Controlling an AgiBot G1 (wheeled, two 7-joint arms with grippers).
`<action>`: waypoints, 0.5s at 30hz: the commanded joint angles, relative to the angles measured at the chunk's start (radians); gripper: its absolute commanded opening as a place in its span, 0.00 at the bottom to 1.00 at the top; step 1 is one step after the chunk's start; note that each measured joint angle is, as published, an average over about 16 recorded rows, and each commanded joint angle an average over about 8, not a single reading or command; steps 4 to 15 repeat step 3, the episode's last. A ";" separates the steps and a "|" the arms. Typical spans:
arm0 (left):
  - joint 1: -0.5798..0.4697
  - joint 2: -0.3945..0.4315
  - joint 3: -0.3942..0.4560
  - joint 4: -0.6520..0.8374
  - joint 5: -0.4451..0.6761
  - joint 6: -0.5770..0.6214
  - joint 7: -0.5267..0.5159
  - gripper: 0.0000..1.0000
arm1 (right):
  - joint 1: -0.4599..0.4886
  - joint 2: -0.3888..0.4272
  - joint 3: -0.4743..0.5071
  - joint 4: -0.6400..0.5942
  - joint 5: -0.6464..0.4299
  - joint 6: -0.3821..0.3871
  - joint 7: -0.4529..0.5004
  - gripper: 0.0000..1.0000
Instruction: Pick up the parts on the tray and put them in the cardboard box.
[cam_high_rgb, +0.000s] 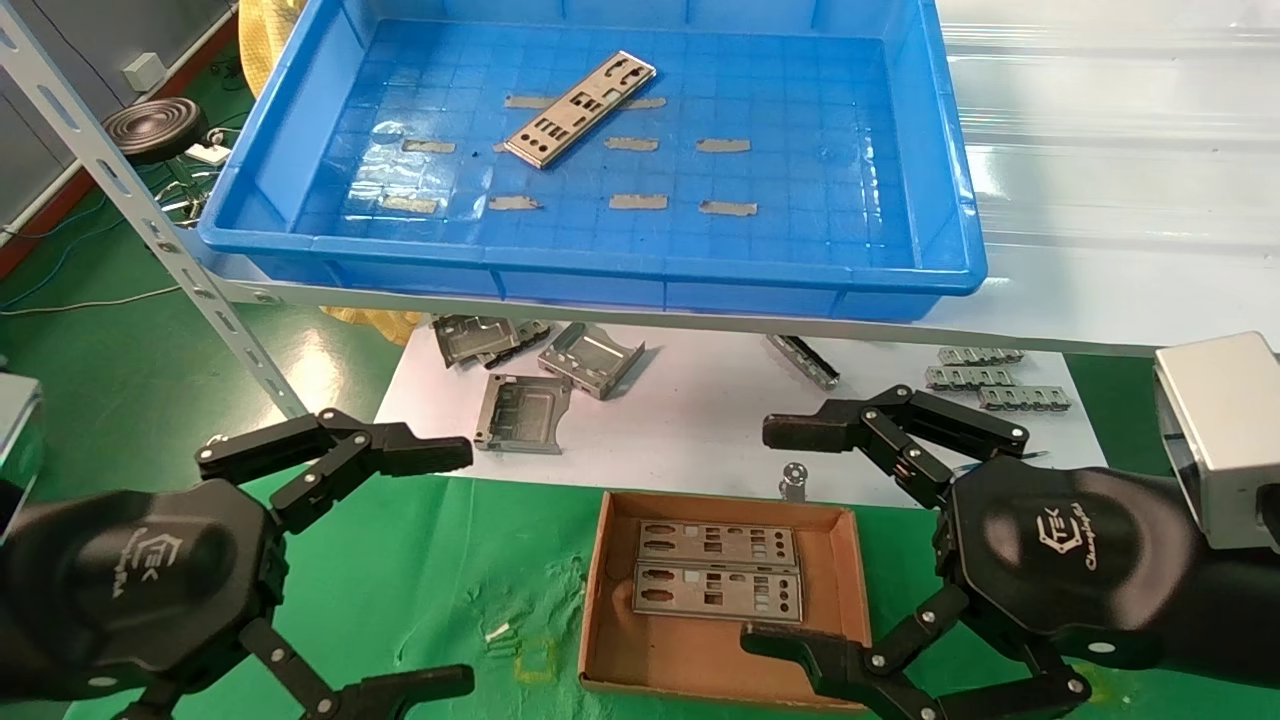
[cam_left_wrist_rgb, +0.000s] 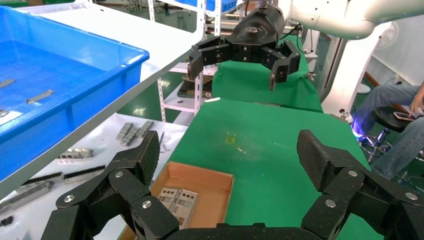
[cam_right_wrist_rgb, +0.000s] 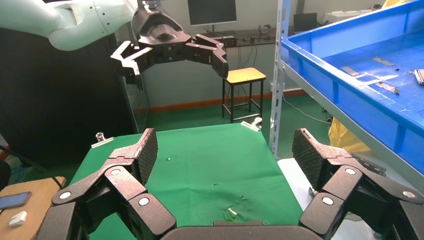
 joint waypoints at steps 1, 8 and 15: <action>0.000 0.000 0.000 0.001 -0.001 0.000 0.001 1.00 | 0.000 0.000 0.000 0.000 0.000 0.000 0.000 1.00; 0.000 0.002 0.001 0.004 -0.001 0.000 0.002 1.00 | 0.000 0.000 0.000 0.000 0.000 0.000 0.000 1.00; 0.000 0.002 0.001 0.004 -0.001 0.000 0.002 1.00 | 0.000 0.000 0.000 0.000 0.000 0.000 0.000 1.00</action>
